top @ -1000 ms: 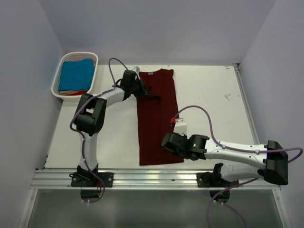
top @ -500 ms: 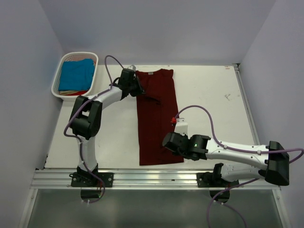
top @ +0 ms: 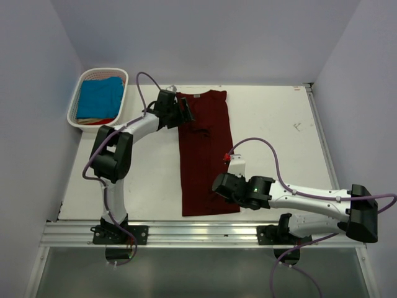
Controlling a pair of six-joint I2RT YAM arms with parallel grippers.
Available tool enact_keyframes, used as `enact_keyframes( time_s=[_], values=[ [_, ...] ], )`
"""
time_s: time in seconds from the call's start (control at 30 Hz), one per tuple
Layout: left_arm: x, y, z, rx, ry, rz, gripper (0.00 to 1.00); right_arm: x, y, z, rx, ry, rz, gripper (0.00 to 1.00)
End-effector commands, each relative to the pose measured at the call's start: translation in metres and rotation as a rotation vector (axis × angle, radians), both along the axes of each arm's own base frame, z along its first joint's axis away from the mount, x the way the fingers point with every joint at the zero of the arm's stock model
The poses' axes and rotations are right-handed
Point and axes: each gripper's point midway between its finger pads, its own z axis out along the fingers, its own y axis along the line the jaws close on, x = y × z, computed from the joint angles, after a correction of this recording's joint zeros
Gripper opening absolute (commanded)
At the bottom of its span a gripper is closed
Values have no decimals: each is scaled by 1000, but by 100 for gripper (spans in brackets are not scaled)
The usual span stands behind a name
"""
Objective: Fold and stack the t-shirts
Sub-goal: Rotate the tshirt 90 degrees
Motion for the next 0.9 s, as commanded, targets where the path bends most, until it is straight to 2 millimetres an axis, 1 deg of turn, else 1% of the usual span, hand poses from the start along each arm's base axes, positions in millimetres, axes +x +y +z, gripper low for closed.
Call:
enact_keyframes(
  time_s=[0.0,0.03,0.07,0.1,0.13,0.17,0.2,0.23,0.27,0.3,0.33,0.37,0.4,0.43,0.47,0.5,0.53,0.57,0.6,0.63,0.67,0.87],
  values=[
    [36,0,23,-23,-132,14,80,5,-7,5,3,-40,-42,12],
    [44,5,24,-23,-136,22,78,5,-7,6,11,-43,-44,12],
    [50,6,14,-20,-123,21,74,5,-8,6,11,-42,-46,12],
    [61,2,27,-49,-163,0,71,5,-8,6,13,-43,-46,11],
    [69,6,19,-53,-158,5,68,5,-8,6,11,-43,-44,11],
    [74,7,19,-63,-164,4,63,5,-8,6,10,-42,-43,11],
    [84,8,28,-74,-191,4,61,5,-8,6,5,-40,-43,11],
    [91,13,27,-67,-197,9,58,5,-7,6,6,-38,-44,11],
    [95,13,15,-59,-179,10,55,5,-7,5,5,-36,-44,11],
    [103,14,21,-60,-184,14,55,5,-7,5,4,-34,-43,11],
    [108,17,19,-66,-175,18,55,5,-7,6,7,-34,-44,11],
    [112,18,4,-66,-148,18,55,4,-8,6,2,-33,-44,10],
    [119,18,9,-69,-156,21,55,4,-8,6,4,-33,-44,10],
    [123,21,5,-69,-150,28,55,5,-8,7,1,-36,-46,10],
    [125,21,-5,-68,-137,30,55,4,-9,7,1,-36,-46,10],
    [130,19,-2,-81,-148,27,55,5,-8,8,3,-37,-47,10],
    [132,19,-4,-86,-148,27,55,5,-10,9,2,-37,-50,10],
    [133,18,-15,-84,-132,27,55,4,-11,8,-3,-35,-51,10],
    [137,16,-12,-94,-139,23,55,4,-11,8,0,-35,-54,10],
    [137,14,-16,-103,-126,21,55,4,-12,8,0,-35,-57,10],
    [136,13,-25,-106,-106,18,54,3,-14,7,-3,-34,-61,10],
    [132,8,-33,-132,-93,8,53,3,-16,7,0,-35,-64,10]
  ],
)
